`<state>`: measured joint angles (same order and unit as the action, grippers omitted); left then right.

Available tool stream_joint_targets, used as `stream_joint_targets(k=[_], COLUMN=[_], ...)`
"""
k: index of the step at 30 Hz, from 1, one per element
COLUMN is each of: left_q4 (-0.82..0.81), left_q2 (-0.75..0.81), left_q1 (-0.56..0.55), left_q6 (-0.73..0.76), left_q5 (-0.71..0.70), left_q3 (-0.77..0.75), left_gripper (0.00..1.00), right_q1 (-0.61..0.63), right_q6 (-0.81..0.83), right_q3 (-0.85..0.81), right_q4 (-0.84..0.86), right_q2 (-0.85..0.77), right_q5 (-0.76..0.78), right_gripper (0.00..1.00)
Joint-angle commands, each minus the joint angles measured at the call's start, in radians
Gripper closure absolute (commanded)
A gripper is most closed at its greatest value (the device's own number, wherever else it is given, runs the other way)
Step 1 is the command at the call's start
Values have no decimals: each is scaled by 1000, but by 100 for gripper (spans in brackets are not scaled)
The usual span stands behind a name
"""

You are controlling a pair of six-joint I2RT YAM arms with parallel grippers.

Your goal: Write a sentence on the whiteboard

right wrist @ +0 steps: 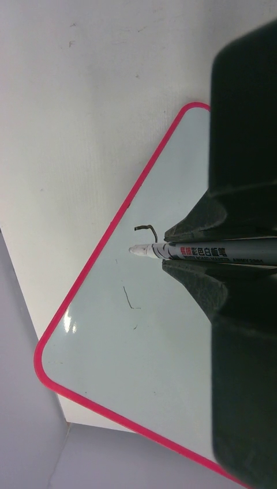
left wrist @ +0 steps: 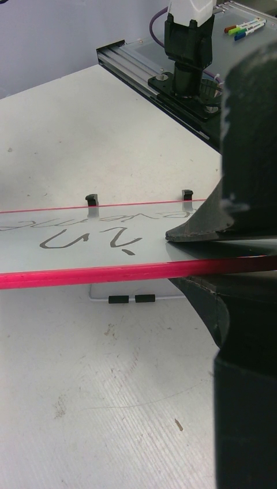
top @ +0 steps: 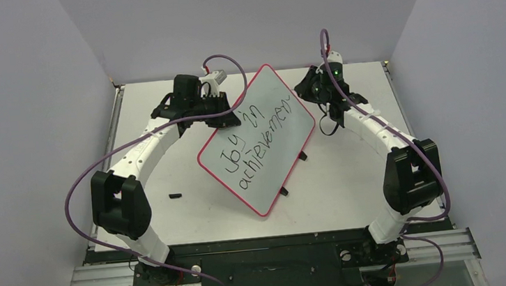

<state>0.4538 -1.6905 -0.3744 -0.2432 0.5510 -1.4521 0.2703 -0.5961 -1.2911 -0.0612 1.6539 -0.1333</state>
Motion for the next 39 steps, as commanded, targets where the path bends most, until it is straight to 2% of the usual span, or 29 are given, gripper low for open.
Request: stream_joint_targets(k=[1, 18, 39], left_q4=[20, 20, 22], left_q2=[-6, -6, -3], left_q1=[-43, -43, -46], left_q6=[159, 159, 161], left_q5=[-76, -76, -78], left_q3=[12, 12, 13], left_gripper=[100, 100, 100], right_q1=[12, 23, 21], right_q6=[-16, -32, -40], right_q3=[-39, -58, 93], right_q4=[43, 52, 108], right_q2=[16, 69, 24], right_q5=[-17, -46, -49], right_gripper=[100, 100, 100])
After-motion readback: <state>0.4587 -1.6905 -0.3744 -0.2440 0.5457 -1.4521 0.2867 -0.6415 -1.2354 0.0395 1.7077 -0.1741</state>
